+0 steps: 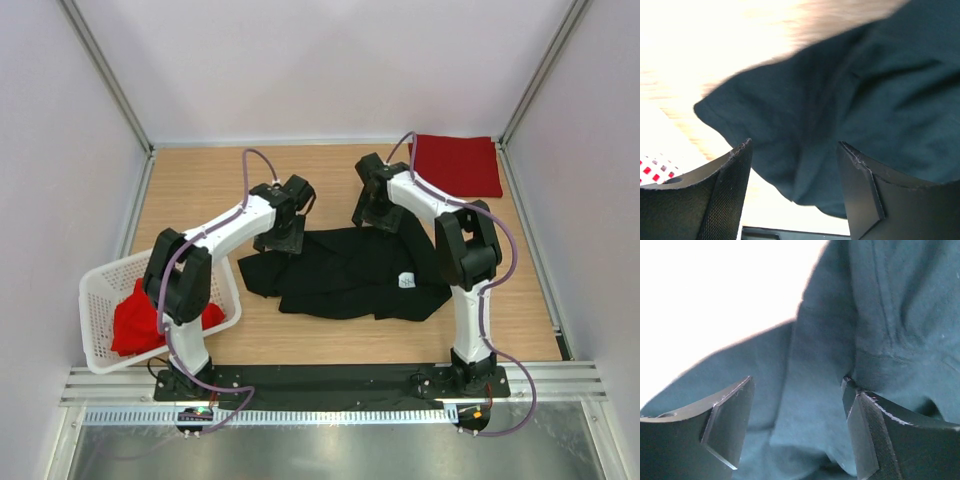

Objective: Fold and stack the t-shirts
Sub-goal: Flatten the tshirt out

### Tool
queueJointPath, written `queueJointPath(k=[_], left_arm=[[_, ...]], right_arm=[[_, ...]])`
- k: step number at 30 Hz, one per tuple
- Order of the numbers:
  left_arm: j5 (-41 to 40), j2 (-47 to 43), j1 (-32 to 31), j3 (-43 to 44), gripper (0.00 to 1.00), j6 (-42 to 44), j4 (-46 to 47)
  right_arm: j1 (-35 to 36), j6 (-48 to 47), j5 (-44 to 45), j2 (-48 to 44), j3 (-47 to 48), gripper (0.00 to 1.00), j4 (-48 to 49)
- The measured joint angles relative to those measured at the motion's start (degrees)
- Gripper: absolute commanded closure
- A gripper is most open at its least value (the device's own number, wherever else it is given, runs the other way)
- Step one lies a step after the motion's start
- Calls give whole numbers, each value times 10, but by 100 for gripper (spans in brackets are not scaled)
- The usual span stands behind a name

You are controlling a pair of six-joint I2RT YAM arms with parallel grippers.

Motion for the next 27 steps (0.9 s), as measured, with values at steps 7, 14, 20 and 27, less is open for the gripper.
queueJointPath(k=[7,14,20,27], left_arm=[[30,5,37,-29,52,5,32],[64,15,36,-30,69,5,52],[78,4,36,-54,81,0,66],[96,-32,35,-110,100,-16,87]], right_arm=[[7,22,31,19,15,51,-4],[6,30,44,19,9,60,-3],[7,22,41,20,9,76,-2],[7,17,48,24,9,99,-5]])
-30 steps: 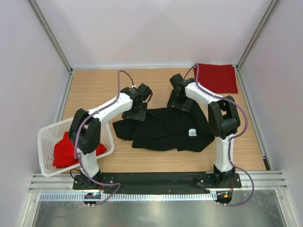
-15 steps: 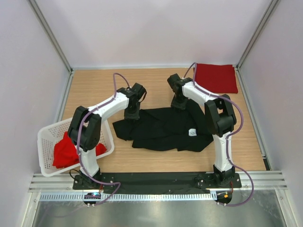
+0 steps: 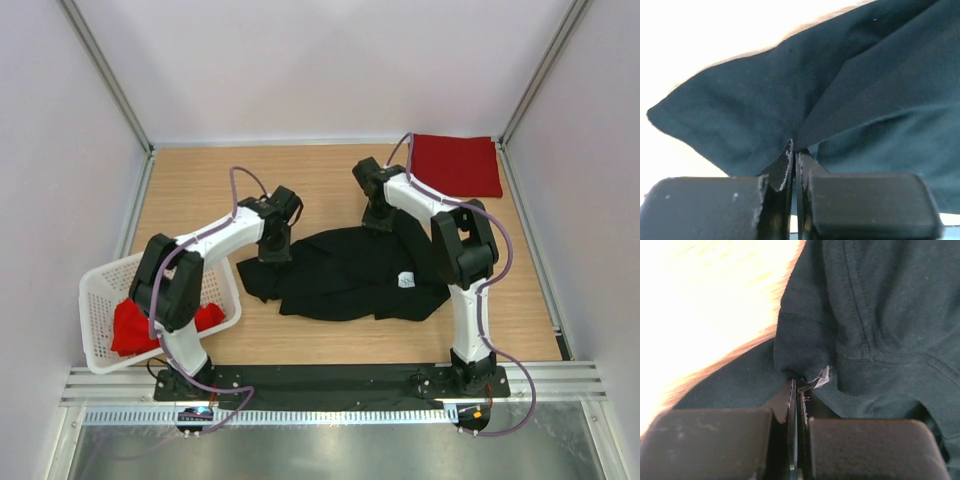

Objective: Fold and stack the t-shirts
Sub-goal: Flatten the tshirt out

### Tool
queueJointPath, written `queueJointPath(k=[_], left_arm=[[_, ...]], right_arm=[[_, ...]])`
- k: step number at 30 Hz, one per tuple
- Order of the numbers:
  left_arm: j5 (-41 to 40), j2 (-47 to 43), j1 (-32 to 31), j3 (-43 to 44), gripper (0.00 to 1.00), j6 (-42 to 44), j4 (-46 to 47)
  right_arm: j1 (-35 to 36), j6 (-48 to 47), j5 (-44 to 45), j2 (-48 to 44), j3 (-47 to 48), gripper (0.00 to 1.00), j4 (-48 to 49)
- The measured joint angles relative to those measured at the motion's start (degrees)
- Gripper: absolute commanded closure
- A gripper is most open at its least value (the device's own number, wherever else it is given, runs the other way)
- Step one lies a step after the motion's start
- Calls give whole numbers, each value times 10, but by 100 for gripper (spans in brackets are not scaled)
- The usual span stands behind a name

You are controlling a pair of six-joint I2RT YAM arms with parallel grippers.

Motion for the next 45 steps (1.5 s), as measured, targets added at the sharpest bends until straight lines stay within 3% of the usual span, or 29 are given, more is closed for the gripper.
queueJointPath(k=[6,17,27,31,38,45], left_arm=[[-2,-99,0,-14,100,-21,0],[-24,-366,0,14,100,-42,-13],[19,-565,-1,45,100,-26,-21],[52,-593,-2,96,100,-24,-23],[106,-570,-2,197,100,-30,-12],[115,-506,-2,155,100,-29,30]], right_arm=[[0,-10,35,-57,-15,99,-24],[0,-21,125,-461,-31,99,-84],[1,3,140,-729,-43,99,-129],[2,7,113,-799,-24,99,-125],[3,-2,85,-804,70,99,-95],[3,-7,152,-787,48,99,-82]])
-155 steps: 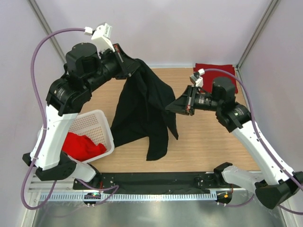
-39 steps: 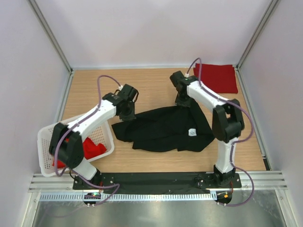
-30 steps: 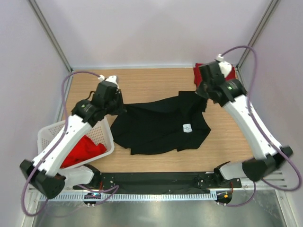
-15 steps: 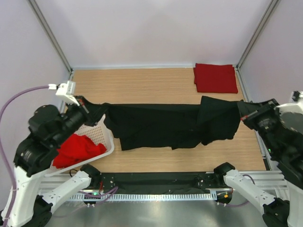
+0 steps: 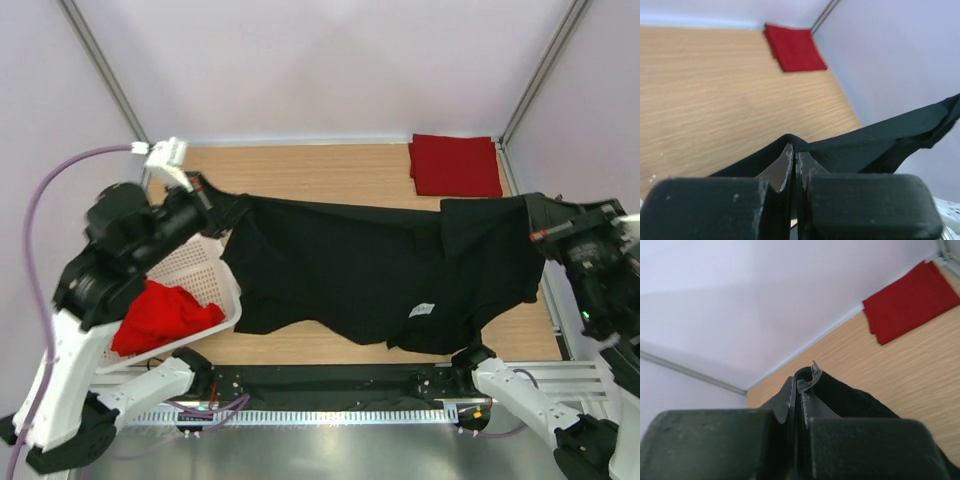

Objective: Fold and stack the t-shirts
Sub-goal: Flatten the tshirt out

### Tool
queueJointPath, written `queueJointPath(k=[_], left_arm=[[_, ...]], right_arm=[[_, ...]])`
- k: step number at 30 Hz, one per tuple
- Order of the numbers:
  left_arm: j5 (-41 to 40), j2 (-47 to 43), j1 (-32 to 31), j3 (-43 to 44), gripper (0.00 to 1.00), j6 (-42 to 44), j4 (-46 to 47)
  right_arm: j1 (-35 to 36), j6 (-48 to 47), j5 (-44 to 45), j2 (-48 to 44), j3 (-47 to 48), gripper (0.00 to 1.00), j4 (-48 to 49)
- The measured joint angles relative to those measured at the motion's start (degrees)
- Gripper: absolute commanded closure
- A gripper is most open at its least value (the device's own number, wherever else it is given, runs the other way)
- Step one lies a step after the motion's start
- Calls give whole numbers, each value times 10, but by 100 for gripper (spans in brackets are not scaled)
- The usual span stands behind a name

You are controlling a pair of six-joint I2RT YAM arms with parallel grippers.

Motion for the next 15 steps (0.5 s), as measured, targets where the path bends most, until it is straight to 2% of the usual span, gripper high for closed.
queueJointPath(k=[4,7,11,15], left_arm=[[-26,89,0,-26,100,16,23],[-70,189,4,-23,100,35,52],[-101,332,41,17,100,48,70],[-111,462,92,105,100,52,78]], right_arm=[[0,-34,58,60,-59,99,52],[-10,-80,90,144,-109,99,134],[-87,-109,60,285,-140,99,240],[-153,-117,17,425,-134,99,309]])
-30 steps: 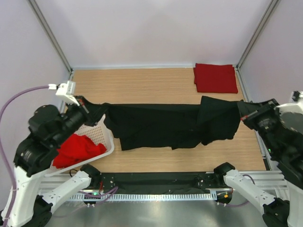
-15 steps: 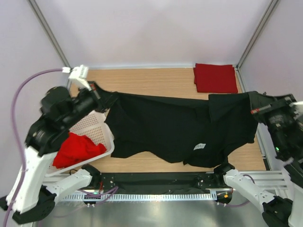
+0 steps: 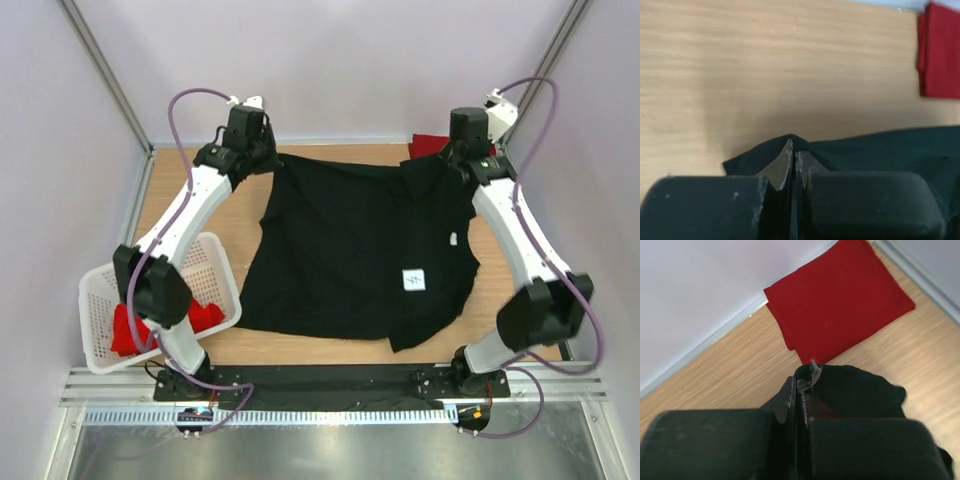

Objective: Fold and stack the t-shirts
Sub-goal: Flatten the tshirt out

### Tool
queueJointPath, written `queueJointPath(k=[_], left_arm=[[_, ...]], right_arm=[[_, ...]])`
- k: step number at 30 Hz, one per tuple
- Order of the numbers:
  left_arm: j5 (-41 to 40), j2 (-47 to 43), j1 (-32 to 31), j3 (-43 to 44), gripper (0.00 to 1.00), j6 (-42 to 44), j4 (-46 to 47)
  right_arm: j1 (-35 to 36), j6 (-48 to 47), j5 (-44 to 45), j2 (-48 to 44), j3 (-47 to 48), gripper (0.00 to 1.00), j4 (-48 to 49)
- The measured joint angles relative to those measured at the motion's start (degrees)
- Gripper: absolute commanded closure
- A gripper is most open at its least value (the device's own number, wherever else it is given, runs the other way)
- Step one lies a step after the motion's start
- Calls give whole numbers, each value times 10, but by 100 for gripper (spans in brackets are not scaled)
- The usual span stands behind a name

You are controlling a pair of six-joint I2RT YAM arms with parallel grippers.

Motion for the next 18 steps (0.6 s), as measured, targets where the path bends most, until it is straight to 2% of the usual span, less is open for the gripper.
queueJointPath(k=[1,2,4,6,7,9,12,14,18], left_arm=[[0,28,9,24,99,2,3],[-2,59,19,57,91,6,4],[-8,118,33,127,60,15,3],[-18,184,44,218,43,21,-12],[-21,215,47,266,33,22,-30],[-25,266,52,346,27,28,-47],[-24,271,55,354,26,27,-82],[-21,242,54,301,30,25,-87],[-9,146,44,148,36,19,-107]], right_arm=[[-8,0,-9,25,7,99,9],[-17,0,-21,58,20,99,18],[-28,0,-44,115,58,81,23],[-35,0,-63,181,135,57,6],[-36,0,-70,215,181,53,-5],[-38,-8,-82,272,271,48,-44],[-39,-8,-99,300,329,46,-109],[-36,-6,-108,286,316,46,-148],[-18,0,-135,198,181,46,-202]])
